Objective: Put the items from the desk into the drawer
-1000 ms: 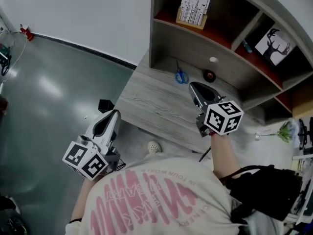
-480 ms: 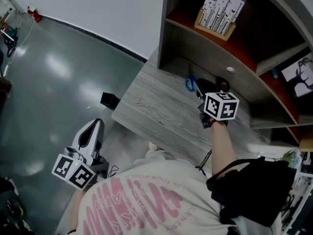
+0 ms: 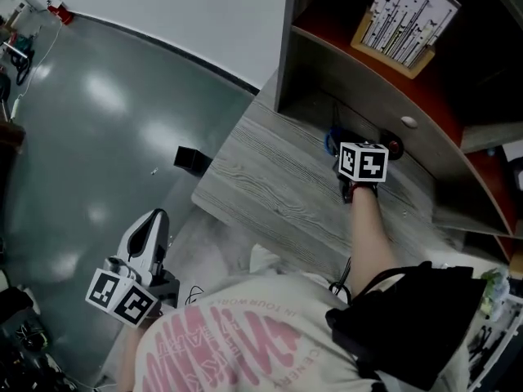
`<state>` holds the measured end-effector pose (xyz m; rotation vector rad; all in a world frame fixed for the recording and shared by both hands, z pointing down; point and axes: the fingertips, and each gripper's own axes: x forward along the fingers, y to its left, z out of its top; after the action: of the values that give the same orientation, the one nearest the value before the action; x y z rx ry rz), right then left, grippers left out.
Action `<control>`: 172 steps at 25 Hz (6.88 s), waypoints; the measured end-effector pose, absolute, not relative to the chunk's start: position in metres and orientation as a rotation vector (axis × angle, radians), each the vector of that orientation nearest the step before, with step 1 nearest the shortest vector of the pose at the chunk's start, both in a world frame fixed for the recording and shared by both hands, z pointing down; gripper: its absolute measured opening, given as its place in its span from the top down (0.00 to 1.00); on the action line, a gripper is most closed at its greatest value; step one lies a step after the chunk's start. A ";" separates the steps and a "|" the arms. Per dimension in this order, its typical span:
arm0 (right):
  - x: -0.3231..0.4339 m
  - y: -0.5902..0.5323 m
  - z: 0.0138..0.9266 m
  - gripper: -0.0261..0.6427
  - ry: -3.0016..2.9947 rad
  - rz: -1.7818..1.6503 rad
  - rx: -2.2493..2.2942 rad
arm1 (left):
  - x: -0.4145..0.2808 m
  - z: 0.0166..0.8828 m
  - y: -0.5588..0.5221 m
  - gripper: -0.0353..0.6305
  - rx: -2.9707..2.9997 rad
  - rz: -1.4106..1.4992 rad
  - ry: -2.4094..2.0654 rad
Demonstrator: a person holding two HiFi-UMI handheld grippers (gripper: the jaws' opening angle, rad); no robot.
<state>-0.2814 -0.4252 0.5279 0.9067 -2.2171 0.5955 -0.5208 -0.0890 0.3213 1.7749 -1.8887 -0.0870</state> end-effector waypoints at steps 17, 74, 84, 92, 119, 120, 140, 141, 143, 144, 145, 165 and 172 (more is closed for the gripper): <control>-0.264 -0.420 0.538 0.72 -1.967 0.425 0.854 | -0.531 0.333 -0.086 0.92 1.744 -0.087 -1.893; -0.230 -0.155 0.333 0.83 -2.796 1.783 0.551 | -0.417 0.288 -0.021 0.92 2.265 -0.233 -1.503; -0.155 -0.044 0.274 0.83 -2.962 1.743 0.699 | -0.342 0.290 0.006 0.92 2.434 -0.245 -1.206; -0.071 -0.006 0.263 0.83 -2.956 1.625 1.063 | -0.278 0.296 0.017 0.92 2.497 -0.245 -0.987; 0.153 0.066 0.309 0.83 -2.843 1.871 1.533 | -0.029 0.295 0.018 0.92 2.539 0.001 -0.610; 0.160 0.069 0.315 0.83 -2.826 1.893 1.531 | -0.019 0.297 0.021 0.92 2.543 0.016 -0.605; 0.231 0.071 0.489 0.83 -2.413 2.238 1.303 | 0.061 0.396 0.040 0.92 2.407 0.245 -0.771; 0.231 0.071 0.493 0.83 -2.404 2.252 1.290 | 0.061 0.399 0.040 0.92 2.391 0.247 -0.780; 0.230 0.073 0.501 0.83 -2.375 2.265 1.261 | 0.061 0.403 0.039 0.92 2.366 0.263 -0.795; 0.229 0.075 0.506 0.83 -2.357 2.267 1.245 | 0.062 0.404 0.038 0.92 2.361 0.276 -0.798; 0.229 0.076 0.511 0.83 -2.340 2.265 1.230 | 0.063 0.405 0.038 0.92 2.360 0.294 -0.799; 0.235 0.030 0.618 0.83 -2.011 2.002 1.381 | 0.036 0.446 0.046 0.92 2.253 0.379 -0.896; 0.236 0.021 0.641 0.82 -1.872 1.773 1.422 | 0.024 0.449 0.042 0.92 2.225 0.362 -0.938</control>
<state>0.2364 0.0206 0.6411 1.4217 -1.8717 1.7733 0.0237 0.0422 0.4486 2.2254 -0.9383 0.3624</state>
